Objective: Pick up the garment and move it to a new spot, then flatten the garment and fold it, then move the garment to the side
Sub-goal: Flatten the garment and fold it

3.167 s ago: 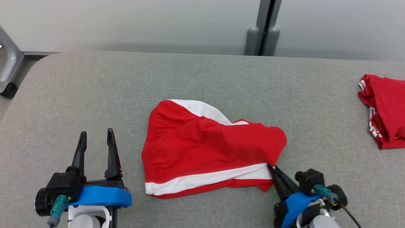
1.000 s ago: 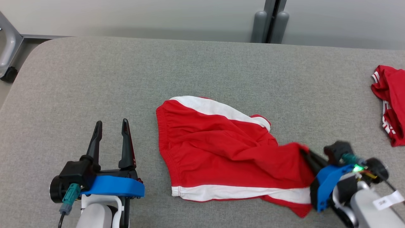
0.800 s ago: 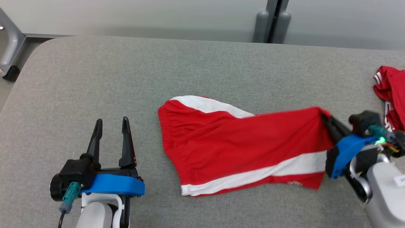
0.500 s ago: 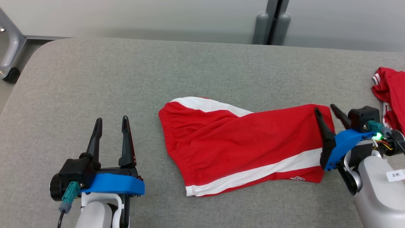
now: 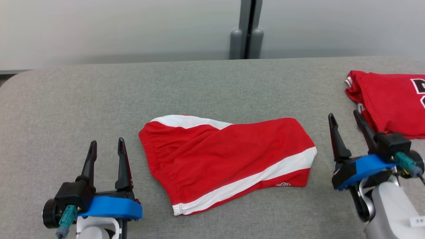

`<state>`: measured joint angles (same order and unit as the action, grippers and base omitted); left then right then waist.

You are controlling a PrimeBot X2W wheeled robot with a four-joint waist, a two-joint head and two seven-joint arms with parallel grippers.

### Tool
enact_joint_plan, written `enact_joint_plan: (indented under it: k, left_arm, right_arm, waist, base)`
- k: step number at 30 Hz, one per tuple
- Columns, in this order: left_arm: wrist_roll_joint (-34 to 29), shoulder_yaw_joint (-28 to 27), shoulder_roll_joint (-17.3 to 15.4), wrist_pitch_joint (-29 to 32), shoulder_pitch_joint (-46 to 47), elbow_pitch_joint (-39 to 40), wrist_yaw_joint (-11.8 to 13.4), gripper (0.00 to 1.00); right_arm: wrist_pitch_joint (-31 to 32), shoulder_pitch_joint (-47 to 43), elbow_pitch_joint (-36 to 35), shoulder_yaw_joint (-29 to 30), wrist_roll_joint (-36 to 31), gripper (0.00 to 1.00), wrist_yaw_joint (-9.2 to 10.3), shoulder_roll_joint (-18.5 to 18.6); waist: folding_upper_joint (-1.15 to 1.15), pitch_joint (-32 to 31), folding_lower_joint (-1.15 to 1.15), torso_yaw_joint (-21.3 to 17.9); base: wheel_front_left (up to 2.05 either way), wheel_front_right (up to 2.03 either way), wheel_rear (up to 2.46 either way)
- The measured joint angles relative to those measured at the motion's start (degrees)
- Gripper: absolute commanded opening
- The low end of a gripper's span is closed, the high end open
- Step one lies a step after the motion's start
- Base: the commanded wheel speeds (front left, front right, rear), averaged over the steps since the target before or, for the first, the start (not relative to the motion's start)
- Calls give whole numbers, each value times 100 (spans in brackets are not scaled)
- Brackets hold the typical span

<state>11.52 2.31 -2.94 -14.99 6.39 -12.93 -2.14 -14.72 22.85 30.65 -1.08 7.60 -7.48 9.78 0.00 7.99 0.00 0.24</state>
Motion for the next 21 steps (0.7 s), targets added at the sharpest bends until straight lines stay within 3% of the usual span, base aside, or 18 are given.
enact_joint_plan:
  k: [8, 21]
  left_arm:
    - [-52, -48, 3, 0, -249, 48, 7, 100]
    - [-140, 0, 2, 0, -414, 5, 65, 100]
  right_arm:
    - [41, -1064, -1207, 145, -185, 100, 0, -361]
    - [695, -2168, -2602, 278, -374, 100, 0, -646]
  waist:
    - [0, -182, 0, -221]
    - [0, -284, 0, -142]
  base:
    - [0, 0, 0]
    - [0, 0, 0]
